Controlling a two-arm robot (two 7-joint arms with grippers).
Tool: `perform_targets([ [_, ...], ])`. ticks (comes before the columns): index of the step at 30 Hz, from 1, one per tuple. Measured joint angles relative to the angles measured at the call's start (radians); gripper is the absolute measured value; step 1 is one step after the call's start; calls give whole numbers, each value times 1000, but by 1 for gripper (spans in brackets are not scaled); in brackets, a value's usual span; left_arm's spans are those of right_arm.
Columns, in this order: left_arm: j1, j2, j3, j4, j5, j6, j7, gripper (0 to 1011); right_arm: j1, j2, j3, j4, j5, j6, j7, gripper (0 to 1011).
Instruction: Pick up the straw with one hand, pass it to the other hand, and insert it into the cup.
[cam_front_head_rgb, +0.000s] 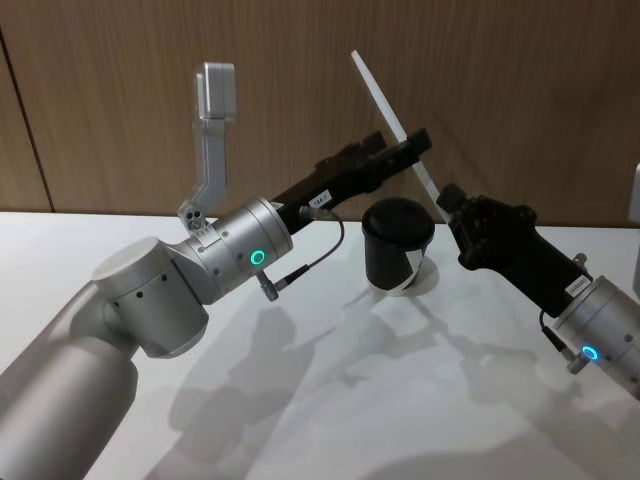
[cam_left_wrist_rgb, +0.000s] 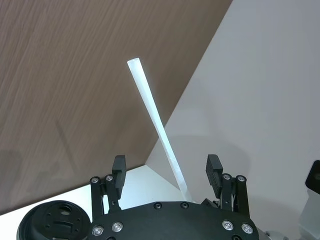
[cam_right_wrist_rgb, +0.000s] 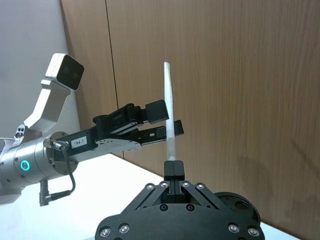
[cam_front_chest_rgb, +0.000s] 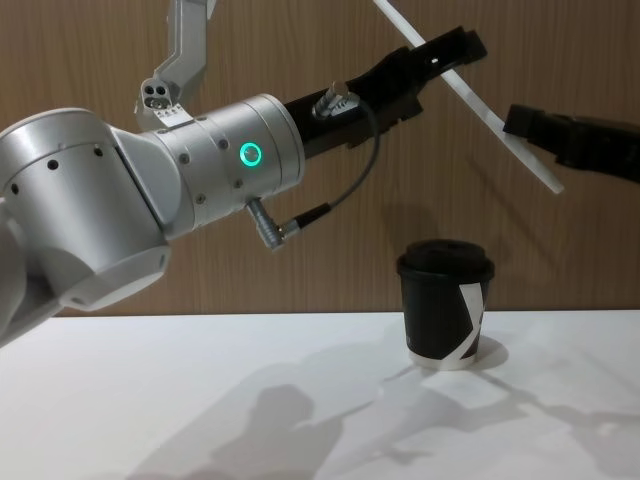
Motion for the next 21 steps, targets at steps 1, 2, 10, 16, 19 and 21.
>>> perform_targets([
  [1, -1, 0, 1, 2, 0, -2, -1, 1003, 0, 0, 0, 0, 0, 0, 0, 0],
  [2, -2, -1, 2, 2, 0, -4, -2, 1003, 0, 0, 0, 0, 0, 0, 0, 0],
  [10, -5, -2, 6, 7, -1, -12, -6, 823, 0, 0, 0, 0, 0, 0, 0, 0],
  [16, -7, -2, 8, 9, -2, -15, -7, 675, 0, 0, 0, 0, 0, 0, 0, 0],
  [19, -7, -3, 9, 10, -2, -17, -8, 570, 0, 0, 0, 0, 0, 0, 0, 0],
  [21, -7, -3, 9, 11, -2, -17, -8, 488, 0, 0, 0, 0, 0, 0, 0, 0],
])
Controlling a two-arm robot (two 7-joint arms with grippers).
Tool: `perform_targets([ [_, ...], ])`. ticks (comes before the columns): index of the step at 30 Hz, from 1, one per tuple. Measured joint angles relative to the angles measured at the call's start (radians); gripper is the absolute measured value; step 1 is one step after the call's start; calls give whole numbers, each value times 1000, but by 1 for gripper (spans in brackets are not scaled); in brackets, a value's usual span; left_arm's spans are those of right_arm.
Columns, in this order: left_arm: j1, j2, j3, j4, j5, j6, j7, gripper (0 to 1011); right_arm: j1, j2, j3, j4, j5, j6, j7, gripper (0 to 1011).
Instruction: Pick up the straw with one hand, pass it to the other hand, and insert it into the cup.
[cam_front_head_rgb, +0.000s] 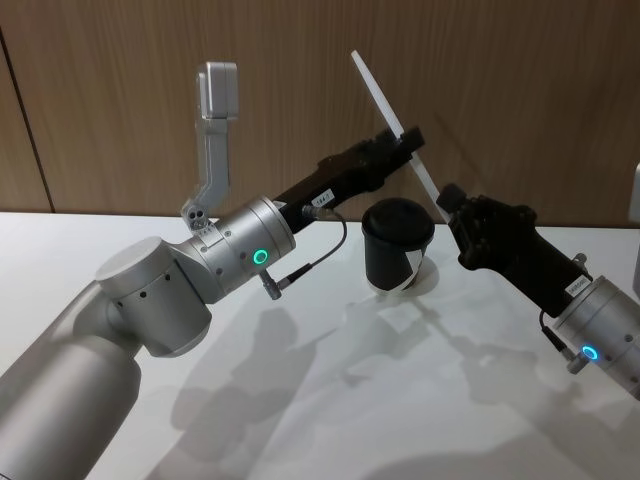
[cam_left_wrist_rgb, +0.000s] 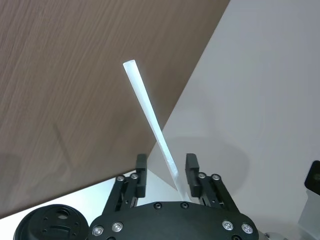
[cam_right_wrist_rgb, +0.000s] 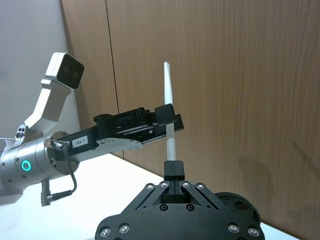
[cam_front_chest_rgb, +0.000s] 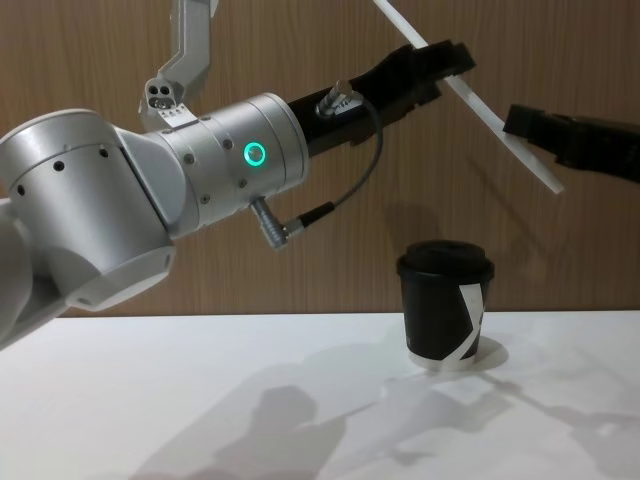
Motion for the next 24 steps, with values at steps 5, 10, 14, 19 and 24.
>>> perform_targets([
  [5, -1, 0, 1, 1, 0, -1, -1, 325, 0, 0, 0, 0, 0, 0, 0, 0],
  [10, -1, -1, 1, 1, 0, -2, -1, 162, 0, 0, 0, 0, 0, 0, 0, 0],
  [14, -1, -1, 2, 2, 0, -2, -1, 116, 0, 0, 0, 0, 0, 0, 0, 0],
  [19, -1, -1, 2, 2, 0, -3, -1, 8, 0, 0, 0, 0, 0, 0, 0, 0],
  [24, -1, -1, 2, 2, 0, -3, -1, 5, 0, 0, 0, 0, 0, 0, 0, 0],
])
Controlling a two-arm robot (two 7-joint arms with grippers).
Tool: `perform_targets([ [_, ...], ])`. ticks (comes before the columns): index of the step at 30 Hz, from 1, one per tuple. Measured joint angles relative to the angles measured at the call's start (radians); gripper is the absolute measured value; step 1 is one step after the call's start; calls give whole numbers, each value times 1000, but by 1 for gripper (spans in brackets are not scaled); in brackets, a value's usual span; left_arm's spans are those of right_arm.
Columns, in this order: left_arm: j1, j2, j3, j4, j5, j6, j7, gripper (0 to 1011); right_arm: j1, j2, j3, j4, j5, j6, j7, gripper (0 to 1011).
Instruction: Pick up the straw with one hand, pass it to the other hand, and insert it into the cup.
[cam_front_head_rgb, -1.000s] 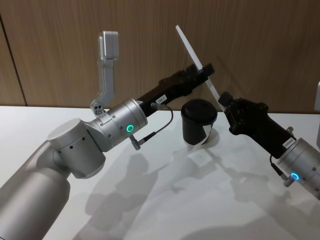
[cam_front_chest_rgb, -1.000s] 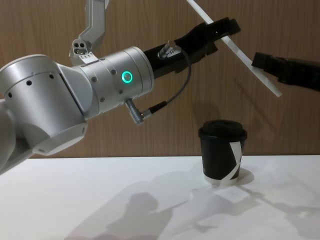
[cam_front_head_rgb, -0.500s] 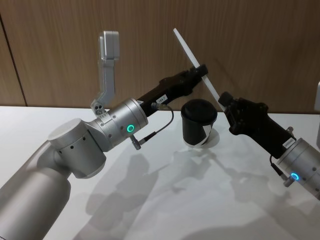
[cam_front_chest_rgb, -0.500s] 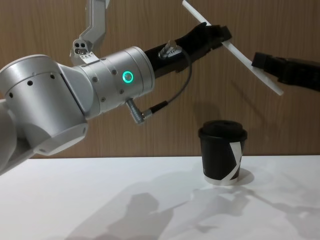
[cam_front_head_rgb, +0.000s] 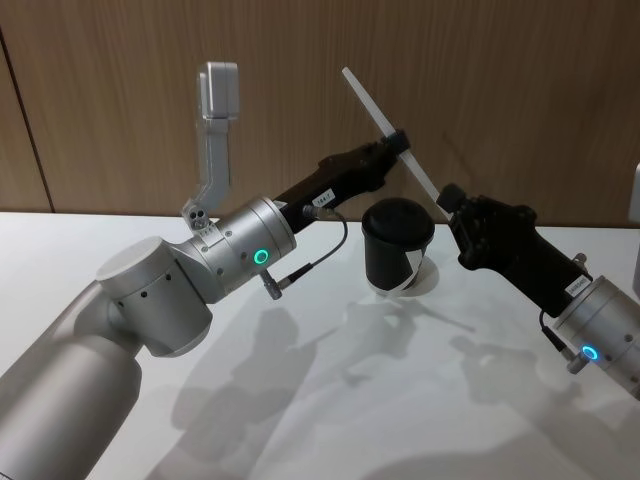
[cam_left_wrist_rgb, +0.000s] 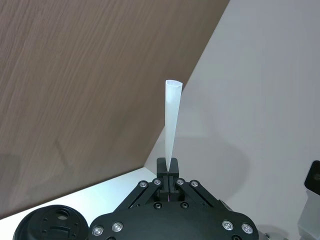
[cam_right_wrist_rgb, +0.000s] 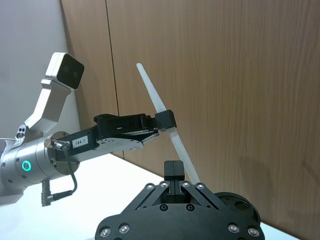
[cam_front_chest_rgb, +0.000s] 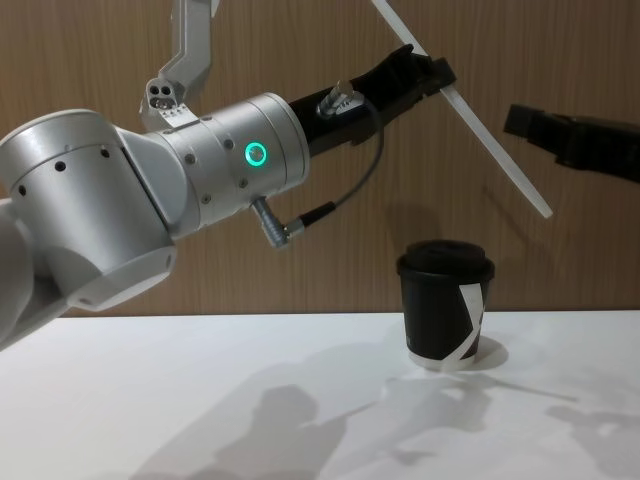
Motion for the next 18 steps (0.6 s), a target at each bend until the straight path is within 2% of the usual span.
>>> perform_targets([
  [18, 0, 0, 0, 0, 0, 0, 0, 5, 0, 0, 0, 0, 0, 0, 0, 0],
])
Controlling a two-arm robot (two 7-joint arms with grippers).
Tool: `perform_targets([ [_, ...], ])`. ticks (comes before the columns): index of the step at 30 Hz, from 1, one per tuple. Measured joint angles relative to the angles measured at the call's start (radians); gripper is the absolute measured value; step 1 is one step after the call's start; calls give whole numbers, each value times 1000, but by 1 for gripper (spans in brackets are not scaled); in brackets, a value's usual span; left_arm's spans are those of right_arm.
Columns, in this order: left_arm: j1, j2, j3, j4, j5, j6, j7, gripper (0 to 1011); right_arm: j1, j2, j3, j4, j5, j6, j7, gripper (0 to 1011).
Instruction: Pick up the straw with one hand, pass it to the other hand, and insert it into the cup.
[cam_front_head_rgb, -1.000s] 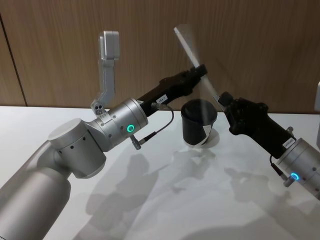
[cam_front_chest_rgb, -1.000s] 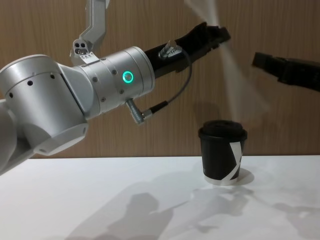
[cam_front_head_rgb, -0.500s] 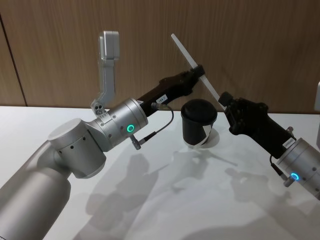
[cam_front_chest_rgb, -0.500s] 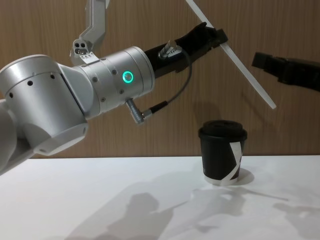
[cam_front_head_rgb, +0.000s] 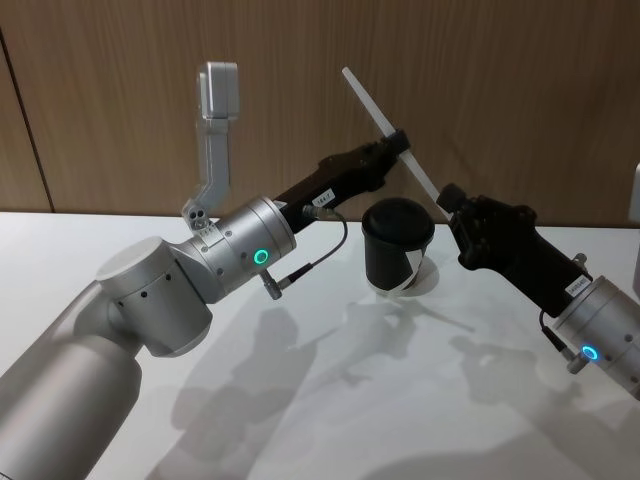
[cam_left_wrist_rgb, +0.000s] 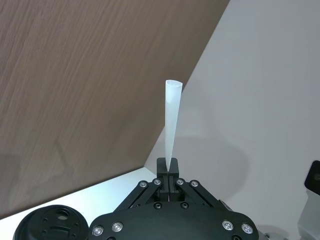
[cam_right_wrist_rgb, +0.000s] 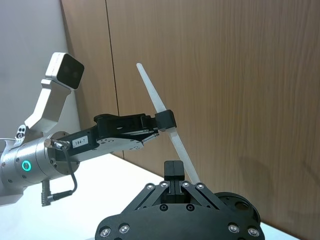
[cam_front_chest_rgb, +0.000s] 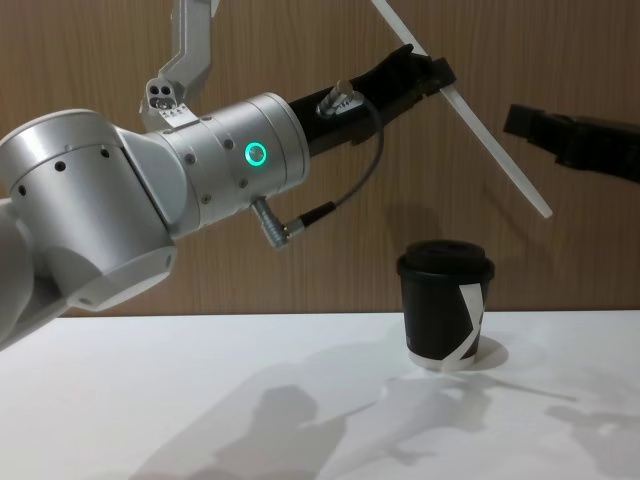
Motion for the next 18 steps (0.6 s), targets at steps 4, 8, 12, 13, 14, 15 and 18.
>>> perform_targets([
  [4, -1, 2, 1, 0, 0, 0, 0, 5, 0, 0, 0, 0, 0, 0, 0, 0],
  [8, -7, 8, 4, 0, 4, 0, 3, 5, 0, 0, 0, 0, 0, 0, 0, 0],
  [12, -14, 17, 8, -2, 11, 1, 7, 5, 0, 0, 0, 0, 0, 0, 0, 0],
  [13, -15, 18, 8, -3, 13, 1, 8, 5, 0, 0, 0, 0, 0, 0, 0, 0],
  [14, -18, 21, 10, -3, 16, 1, 9, 5, 0, 0, 0, 0, 0, 0, 0, 0],
  [15, -20, 24, 11, -4, 18, 1, 9, 5, 0, 0, 0, 0, 0, 0, 0, 0],
  [18, -28, 31, 14, -8, 24, 2, 11, 5, 0, 0, 0, 0, 0, 0, 0, 0],
])
